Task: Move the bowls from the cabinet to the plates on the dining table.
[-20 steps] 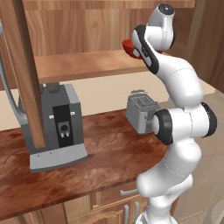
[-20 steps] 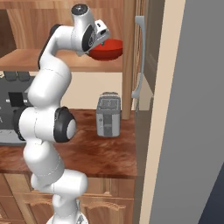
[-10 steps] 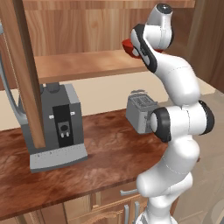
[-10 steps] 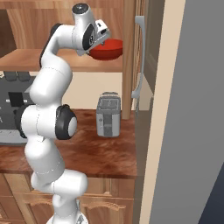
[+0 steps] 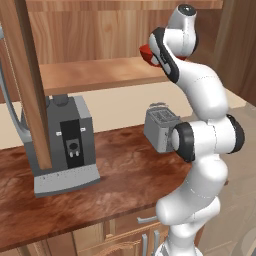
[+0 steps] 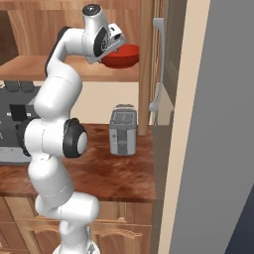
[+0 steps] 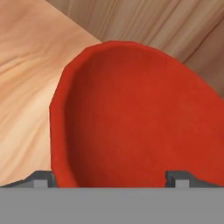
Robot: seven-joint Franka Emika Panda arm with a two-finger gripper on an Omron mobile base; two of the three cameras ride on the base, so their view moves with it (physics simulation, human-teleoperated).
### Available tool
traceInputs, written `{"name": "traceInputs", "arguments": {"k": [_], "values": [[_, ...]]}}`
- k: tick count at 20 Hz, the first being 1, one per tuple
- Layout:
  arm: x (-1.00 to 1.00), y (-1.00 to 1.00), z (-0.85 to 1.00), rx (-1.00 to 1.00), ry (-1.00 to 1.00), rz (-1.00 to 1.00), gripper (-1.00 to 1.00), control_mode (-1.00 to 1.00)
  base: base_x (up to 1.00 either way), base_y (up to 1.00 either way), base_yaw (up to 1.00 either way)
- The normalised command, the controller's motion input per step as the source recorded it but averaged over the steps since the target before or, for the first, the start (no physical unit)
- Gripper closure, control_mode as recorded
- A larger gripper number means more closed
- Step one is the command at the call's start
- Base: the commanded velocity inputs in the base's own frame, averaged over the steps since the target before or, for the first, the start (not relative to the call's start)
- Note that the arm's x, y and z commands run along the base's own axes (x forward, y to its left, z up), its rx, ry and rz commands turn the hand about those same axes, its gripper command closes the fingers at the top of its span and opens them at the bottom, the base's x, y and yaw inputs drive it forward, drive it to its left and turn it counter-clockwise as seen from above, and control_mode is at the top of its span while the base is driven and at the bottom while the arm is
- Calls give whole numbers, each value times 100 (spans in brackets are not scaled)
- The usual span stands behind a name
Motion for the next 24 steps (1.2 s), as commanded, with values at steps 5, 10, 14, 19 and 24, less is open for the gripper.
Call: {"name": "traceInputs", "arguments": {"k": [5,10,14,19,24], "values": [[0,4,0,0,0,0,100,-100,0,0,0],[0,1,0,0,0,0,100,-100,0,0,0],[-1,0,0,0,0,0,100,-100,0,0,0],[-25,7,3,0,-8,0,100,-100,0,0,0],[-22,13,10,0,-8,1,100,-100,0,0,0]]}}
